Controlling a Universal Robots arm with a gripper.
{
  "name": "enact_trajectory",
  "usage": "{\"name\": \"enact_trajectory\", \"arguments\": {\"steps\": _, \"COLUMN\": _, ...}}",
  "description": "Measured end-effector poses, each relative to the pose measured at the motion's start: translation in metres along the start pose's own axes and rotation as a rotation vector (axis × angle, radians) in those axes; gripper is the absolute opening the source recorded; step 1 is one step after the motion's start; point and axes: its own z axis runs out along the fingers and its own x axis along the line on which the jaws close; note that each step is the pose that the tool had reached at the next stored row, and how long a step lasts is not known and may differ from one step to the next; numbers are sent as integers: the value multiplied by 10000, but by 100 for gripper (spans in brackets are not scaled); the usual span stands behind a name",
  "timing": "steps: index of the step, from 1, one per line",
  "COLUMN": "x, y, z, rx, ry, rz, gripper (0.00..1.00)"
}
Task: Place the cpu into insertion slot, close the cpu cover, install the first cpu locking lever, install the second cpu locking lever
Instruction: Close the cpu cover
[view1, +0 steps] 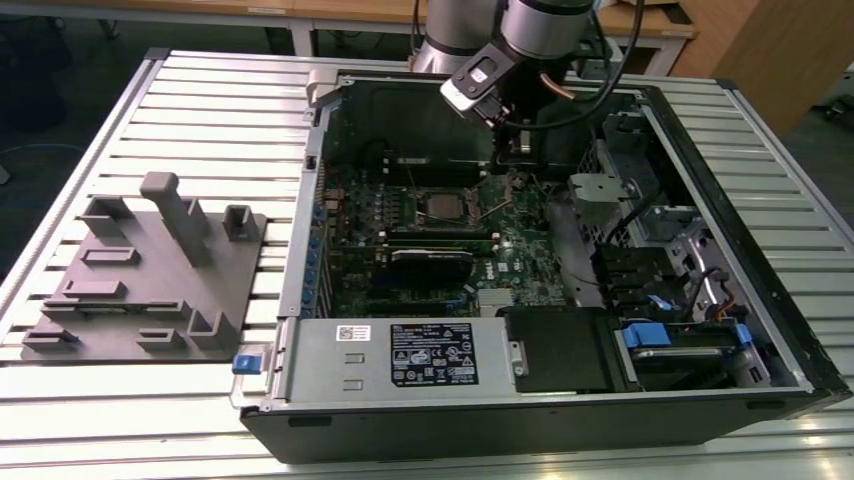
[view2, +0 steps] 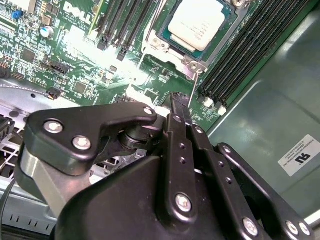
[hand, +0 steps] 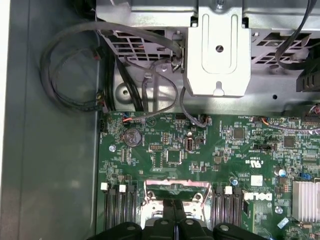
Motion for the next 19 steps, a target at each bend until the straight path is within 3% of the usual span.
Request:
{"name": "enact_trajectory", "arguments": {"steps": 13, "x": -1, "y": 43, "z": 5, "rx": 0, "ry": 0, "rz": 0, "gripper": 11}}
{"name": "enact_trajectory", "arguments": {"steps": 19, "x": -2, "y": 97, "z": 17, "rx": 0, "ry": 1, "rz": 0, "gripper": 11}}
